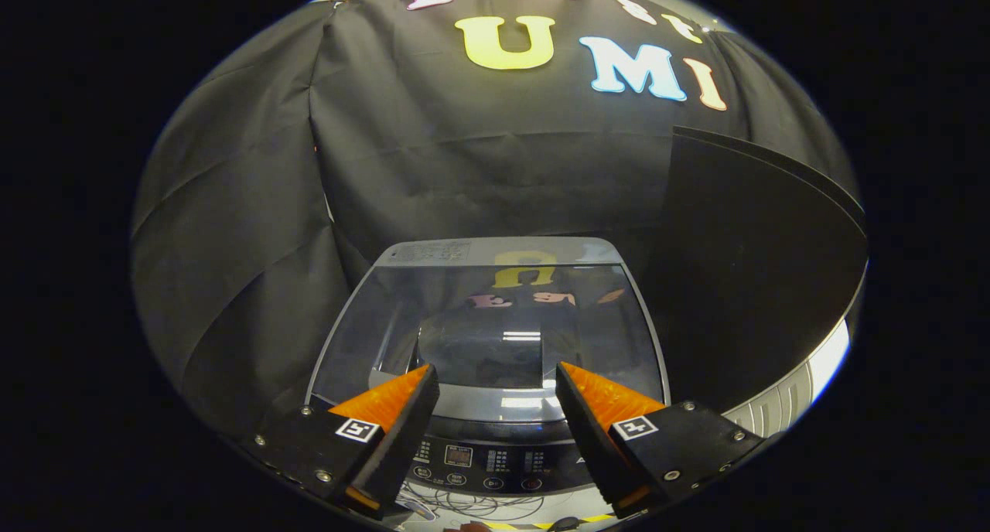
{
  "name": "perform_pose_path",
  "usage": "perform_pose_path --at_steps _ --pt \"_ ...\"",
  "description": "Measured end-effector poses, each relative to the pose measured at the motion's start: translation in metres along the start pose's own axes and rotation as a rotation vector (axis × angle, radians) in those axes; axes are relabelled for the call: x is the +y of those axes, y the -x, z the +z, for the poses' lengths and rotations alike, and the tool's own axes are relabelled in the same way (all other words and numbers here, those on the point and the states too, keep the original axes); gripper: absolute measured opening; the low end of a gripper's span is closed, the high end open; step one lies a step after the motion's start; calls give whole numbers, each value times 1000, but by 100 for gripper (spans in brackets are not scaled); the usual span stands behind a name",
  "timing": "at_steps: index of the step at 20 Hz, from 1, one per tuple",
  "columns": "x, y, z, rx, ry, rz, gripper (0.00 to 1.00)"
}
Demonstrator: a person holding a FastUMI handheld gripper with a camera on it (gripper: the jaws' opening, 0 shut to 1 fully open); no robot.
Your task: Put the clothes into the washing machine and then close the washing machine lid.
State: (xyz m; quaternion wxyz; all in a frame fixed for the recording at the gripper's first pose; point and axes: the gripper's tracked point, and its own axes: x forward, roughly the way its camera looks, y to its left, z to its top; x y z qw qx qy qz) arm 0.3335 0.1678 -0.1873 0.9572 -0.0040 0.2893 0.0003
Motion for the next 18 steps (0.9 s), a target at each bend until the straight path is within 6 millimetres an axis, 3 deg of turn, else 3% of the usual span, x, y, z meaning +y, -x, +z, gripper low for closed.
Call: perform_pose_path --at_steps 8,12,14,18 --pt "-4 9 11 -49 -23 -13 94" --pt "-12 28 12 -96 -1 -31 94" --pt "-23 47 13 -115 -17 -31 94" --pt "-47 113 7 -176 -10 -50 94"
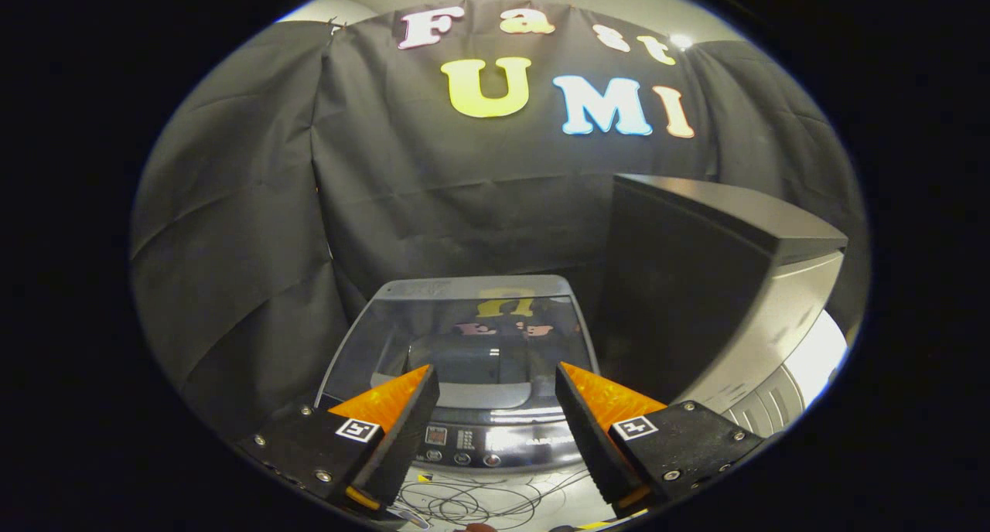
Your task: Put the clothes into the washing machine and then close the washing machine lid.
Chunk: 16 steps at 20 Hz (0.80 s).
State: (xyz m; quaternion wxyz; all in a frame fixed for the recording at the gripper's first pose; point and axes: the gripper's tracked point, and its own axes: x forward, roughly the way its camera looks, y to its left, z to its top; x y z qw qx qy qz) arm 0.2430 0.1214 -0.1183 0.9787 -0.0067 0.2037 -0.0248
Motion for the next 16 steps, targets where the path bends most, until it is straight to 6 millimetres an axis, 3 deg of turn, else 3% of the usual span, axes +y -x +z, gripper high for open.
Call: perform_pose_path --at_steps 5,9,11,16 --pt "-59 91 14 -64 85 40 93" --pt "-121 156 21 -146 31 63 94" --pt "-163 192 22 -190 17 51 94" --pt "-243 257 27 -254 -21 10 94"
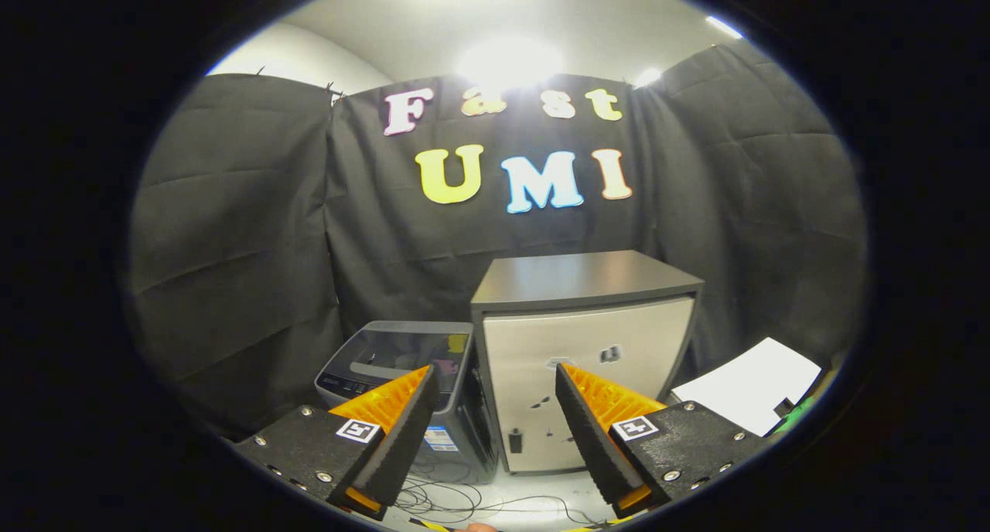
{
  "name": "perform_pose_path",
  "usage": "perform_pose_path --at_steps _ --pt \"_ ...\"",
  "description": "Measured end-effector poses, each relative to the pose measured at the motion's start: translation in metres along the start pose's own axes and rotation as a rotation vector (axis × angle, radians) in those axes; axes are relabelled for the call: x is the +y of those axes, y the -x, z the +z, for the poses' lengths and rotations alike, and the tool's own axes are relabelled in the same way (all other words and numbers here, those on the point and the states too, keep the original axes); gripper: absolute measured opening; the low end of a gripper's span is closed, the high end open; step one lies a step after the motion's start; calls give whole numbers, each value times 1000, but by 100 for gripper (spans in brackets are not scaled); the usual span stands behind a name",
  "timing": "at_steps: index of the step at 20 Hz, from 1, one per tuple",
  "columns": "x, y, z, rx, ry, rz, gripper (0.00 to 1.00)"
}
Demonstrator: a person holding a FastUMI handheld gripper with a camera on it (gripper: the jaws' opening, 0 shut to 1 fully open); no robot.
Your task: Put the clothes into the washing machine and then close the washing machine lid.
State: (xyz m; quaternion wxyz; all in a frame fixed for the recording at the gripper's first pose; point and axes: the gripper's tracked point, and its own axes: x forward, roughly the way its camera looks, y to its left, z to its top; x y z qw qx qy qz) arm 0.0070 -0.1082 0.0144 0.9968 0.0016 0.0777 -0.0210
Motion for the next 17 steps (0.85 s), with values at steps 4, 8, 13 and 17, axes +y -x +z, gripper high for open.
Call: perform_pose_path --at_steps 4,8,13,17 --pt "-39 45 23 -45 6 -37 93" --pt "-56 79 30 -77 11 -67 93" --pt "-46 107 12 -55 27 -55 93" --pt "-32 120 1 -35 37 -38 93"
